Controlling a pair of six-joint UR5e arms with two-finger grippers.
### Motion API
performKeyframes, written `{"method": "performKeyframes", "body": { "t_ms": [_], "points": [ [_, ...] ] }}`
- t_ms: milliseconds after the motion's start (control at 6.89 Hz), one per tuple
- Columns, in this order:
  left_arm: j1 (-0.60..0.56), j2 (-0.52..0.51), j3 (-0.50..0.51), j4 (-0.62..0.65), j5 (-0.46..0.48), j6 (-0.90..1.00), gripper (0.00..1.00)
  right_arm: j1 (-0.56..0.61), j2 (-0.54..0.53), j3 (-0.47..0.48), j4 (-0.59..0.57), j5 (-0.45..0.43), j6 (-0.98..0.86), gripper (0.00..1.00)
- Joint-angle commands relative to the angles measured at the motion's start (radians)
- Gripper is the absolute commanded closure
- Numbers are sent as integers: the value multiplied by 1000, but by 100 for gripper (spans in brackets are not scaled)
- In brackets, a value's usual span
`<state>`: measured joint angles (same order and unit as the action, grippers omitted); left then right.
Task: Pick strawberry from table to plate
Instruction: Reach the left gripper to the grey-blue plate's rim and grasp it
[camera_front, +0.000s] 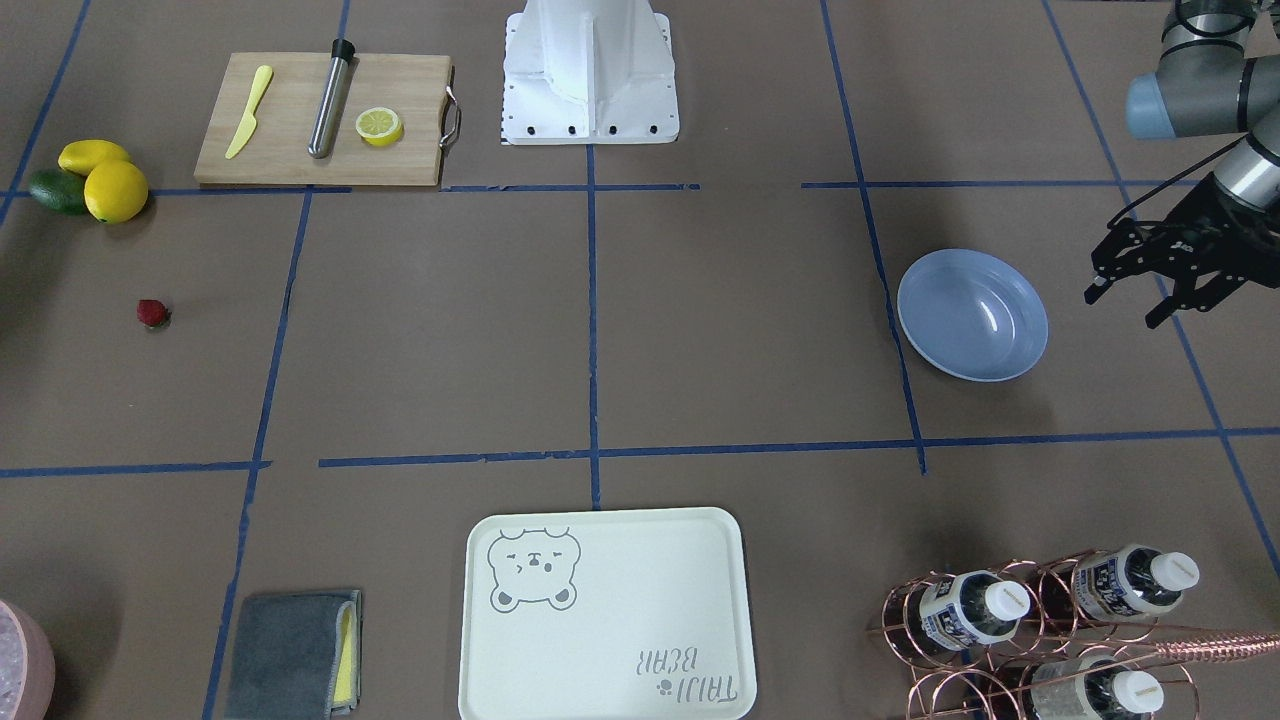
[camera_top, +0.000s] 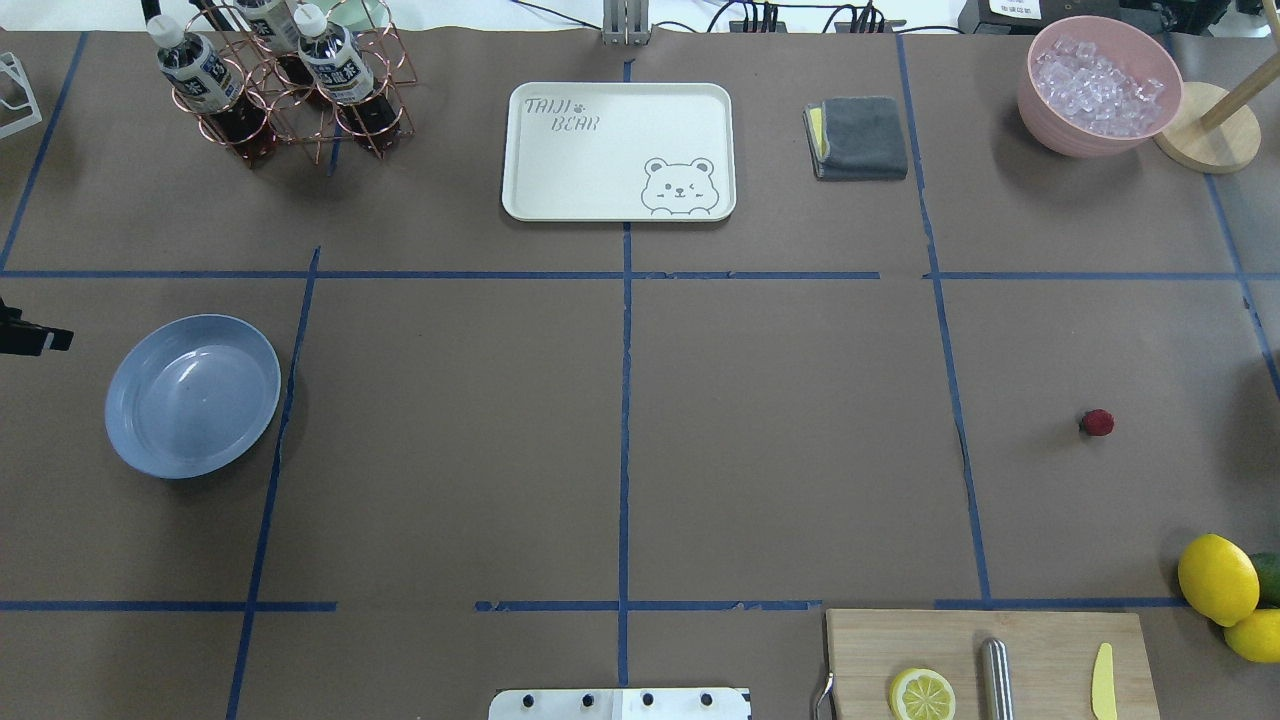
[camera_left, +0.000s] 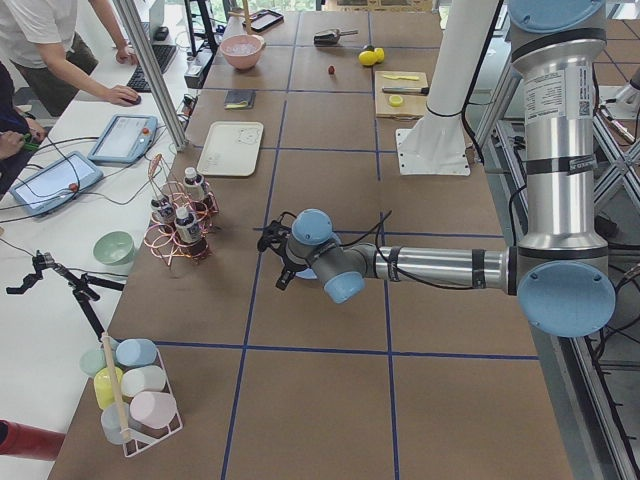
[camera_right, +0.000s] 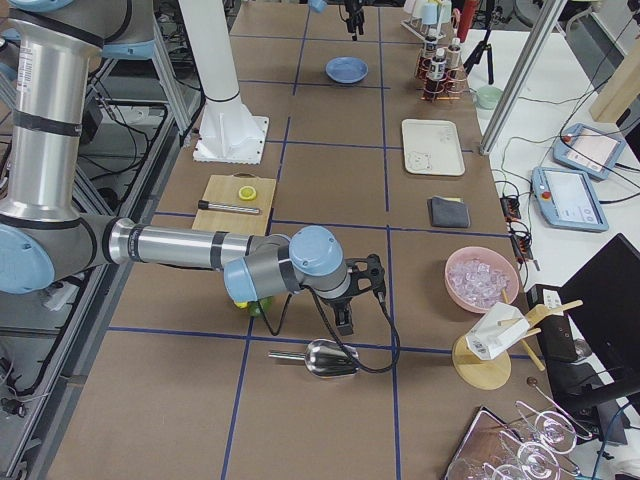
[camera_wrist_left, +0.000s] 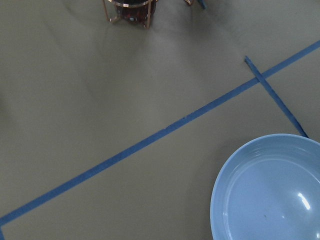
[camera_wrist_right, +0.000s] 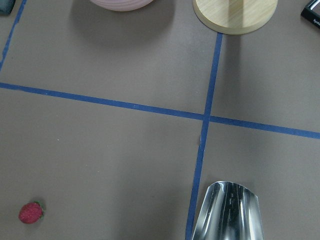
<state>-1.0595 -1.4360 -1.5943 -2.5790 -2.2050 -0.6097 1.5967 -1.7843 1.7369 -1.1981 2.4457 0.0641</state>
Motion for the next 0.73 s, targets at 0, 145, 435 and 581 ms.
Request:
{"method": "performKeyframes", "body": {
  "t_ms": [0, 145, 435, 581],
  "points": [
    [138, 9, 100, -197, 118, -227, 38, 0, -1, -5, -1, -2, 0, 0],
    [169, 8, 106, -205, 132, -269, 38, 0, -4, -10, 0, -1, -3, 0],
    [187, 8, 109, -216, 136, -277, 40, 0, -4, -10, 0, -1, -1, 0],
    [196, 2, 108, -216, 134, -301, 99, 0, -4, -10, 0, -2, 0, 0]
  ]
}}
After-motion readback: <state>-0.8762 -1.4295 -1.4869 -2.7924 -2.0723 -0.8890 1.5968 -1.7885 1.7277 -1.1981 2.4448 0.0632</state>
